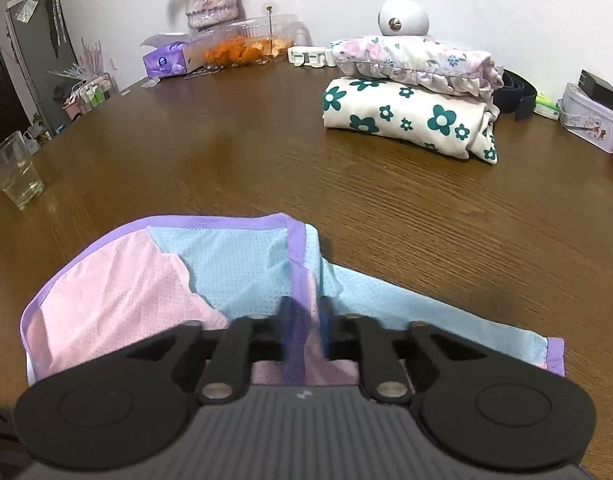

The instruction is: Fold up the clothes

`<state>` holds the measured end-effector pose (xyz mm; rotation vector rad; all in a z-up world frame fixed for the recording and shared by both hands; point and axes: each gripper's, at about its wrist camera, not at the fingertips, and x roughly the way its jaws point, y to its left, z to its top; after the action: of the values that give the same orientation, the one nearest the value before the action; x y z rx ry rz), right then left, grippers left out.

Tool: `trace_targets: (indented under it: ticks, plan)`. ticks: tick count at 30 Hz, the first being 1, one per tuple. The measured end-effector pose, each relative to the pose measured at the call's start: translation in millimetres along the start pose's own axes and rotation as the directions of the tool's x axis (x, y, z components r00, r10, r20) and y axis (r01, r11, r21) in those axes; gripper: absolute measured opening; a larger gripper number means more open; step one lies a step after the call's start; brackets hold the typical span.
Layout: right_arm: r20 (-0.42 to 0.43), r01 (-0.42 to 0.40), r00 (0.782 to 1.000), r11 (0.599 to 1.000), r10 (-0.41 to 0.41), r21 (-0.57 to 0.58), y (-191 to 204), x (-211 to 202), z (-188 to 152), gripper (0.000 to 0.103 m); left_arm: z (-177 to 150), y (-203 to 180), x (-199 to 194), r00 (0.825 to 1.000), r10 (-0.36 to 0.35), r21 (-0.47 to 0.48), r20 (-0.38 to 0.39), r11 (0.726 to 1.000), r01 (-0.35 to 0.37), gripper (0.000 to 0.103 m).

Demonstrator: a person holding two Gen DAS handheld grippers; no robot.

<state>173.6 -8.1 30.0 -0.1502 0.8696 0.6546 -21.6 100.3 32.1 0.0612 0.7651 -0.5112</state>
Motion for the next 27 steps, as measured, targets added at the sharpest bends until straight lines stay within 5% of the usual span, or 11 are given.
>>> trace_targets:
  ticks: [9, 17, 21, 23, 27]
  plan:
    - [0.121, -0.09, 0.989, 0.992, 0.08, 0.084, 1.5, -46.1, 27.3, 0.004, -29.7, 7.2, -60.5, 0.989, 0.052, -0.174, 0.135, 0.984, -0.028, 0.004]
    - [0.032, -0.065, 0.997, 0.998, 0.064, 0.022, 41.7, 6.1, 32.1, 0.015, -69.0, 23.2, -73.8, 0.988, 0.134, -0.28, 0.074, 0.954, -0.109, 0.008]
    - [0.137, -0.025, 0.99, 0.999, 0.021, 0.027, 8.3, -54.3, 8.4, 0.038, -69.2, 29.5, -89.1, 0.978, 0.149, -0.268, 0.144, 0.958, -0.106, 0.032]
    - [0.151, 0.035, 0.988, 0.999, -0.038, 0.023, -14.9, -89.6, -17.9, 0.039, -60.2, 34.7, -90.1, 0.973, 0.157, -0.252, 0.168, 0.961, -0.112, 0.045]
    - [0.056, 0.192, 0.979, 0.98, -0.195, 0.06, -44.4, -124.6, -84.9, 0.032, -38.2, 51.7, -71.3, 0.972, 0.18, -0.184, 0.148, 0.971, -0.152, 0.045]
